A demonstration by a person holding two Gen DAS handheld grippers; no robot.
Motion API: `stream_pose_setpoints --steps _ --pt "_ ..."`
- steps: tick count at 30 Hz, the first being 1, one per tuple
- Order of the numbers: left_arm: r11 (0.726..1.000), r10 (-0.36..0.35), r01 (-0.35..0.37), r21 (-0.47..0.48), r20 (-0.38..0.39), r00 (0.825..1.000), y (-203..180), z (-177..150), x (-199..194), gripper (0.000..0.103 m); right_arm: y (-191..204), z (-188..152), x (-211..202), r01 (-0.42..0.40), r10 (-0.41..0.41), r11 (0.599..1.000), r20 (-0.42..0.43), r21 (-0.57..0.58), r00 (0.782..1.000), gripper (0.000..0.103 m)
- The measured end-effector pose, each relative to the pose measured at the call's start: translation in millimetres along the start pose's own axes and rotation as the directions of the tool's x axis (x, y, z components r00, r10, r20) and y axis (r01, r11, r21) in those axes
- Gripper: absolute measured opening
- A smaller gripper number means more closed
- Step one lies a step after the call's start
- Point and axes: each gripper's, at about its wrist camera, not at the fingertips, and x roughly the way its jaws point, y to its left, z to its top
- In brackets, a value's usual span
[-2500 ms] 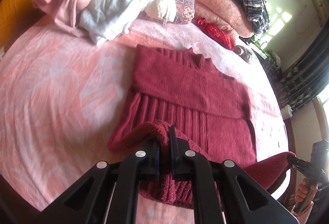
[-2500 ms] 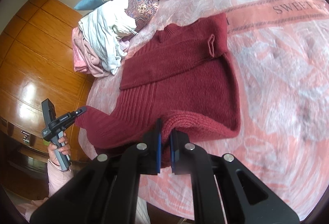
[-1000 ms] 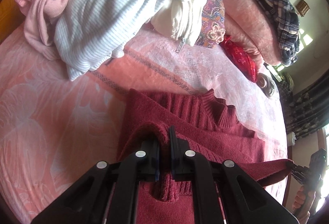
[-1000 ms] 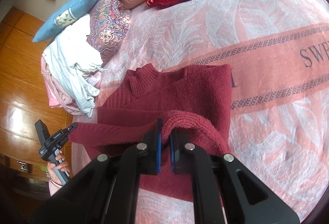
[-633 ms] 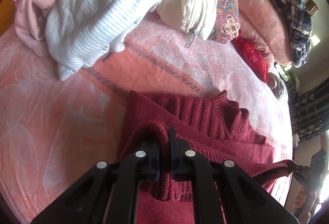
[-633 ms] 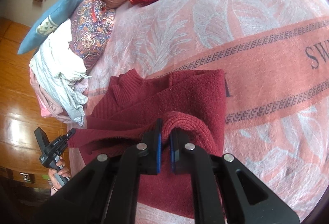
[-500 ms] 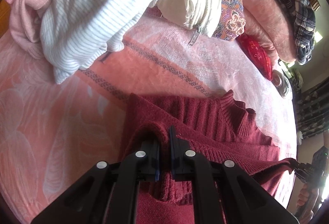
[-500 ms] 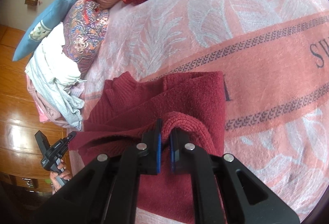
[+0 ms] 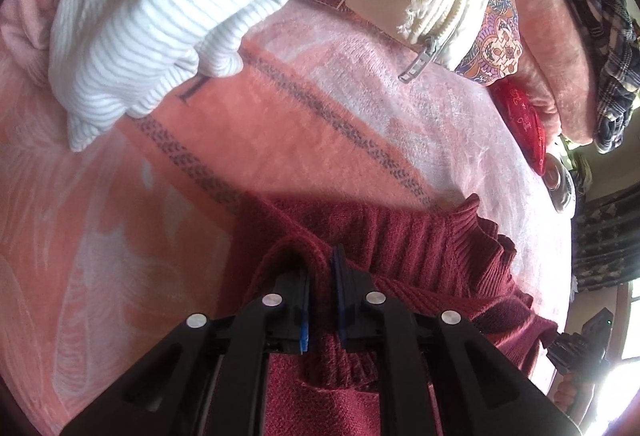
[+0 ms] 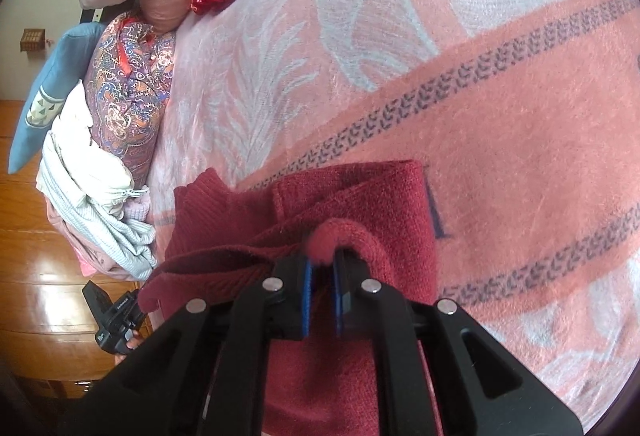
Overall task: Fold small clothes
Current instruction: 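Open both tools and release the folded hem onto the sweater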
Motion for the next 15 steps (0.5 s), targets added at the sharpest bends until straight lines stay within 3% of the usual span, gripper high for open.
stream_pose_setpoints --steps 3,4,5,8,10,11,12,15 --pt "1.000 -0.018 0.018 0.005 -0.001 1.000 1.4 0.1 -4.2 0.013 1.0 -0.8 -11.1 0.011 -0.010 1.000 0.043 -0.023 0.999 0.023" --pt "1.000 -0.027 0.027 0.004 -0.001 1.000 1.9 0.5 -6.6 0.014 0.8 -1.1 -15.2 0.023 -0.021 0.999 0.055 -0.032 0.998 0.034" --pt "0.999 -0.036 0.036 0.002 0.002 0.999 3.1 0.4 -10.4 0.015 0.7 -2.0 -21.5 0.028 -0.026 0.999 0.068 -0.036 0.997 0.038" --pt "0.998 -0.058 0.058 -0.023 0.023 0.998 10.3 0.8 -22.9 0.020 5.2 -8.6 -40.4 0.073 -0.062 0.993 0.108 -0.094 0.992 0.038" --pt "0.998 -0.022 0.025 -0.049 0.076 0.997 16.3 1.1 -35.0 0.032 9.0 -17.9 -52.5 0.097 -0.080 0.985 0.120 -0.141 0.990 0.039" --pt "0.998 0.004 0.003 -0.058 0.118 0.993 19.8 1.4 -43.9 0.043 10.2 -21.0 -55.0 0.096 -0.078 0.983 0.120 -0.158 0.990 0.039" --pt "0.998 0.019 -0.009 -0.062 0.162 0.987 23.8 2.4 -54.8 0.045 13.2 -26.2 -58.2 0.099 -0.077 0.978 0.120 -0.185 0.990 0.039" --pt "0.998 0.054 -0.046 -0.046 0.194 0.980 24.7 4.4 -68.5 0.045 27.5 -34.0 -59.1 0.155 -0.122 0.951 0.135 -0.267 0.983 0.044"
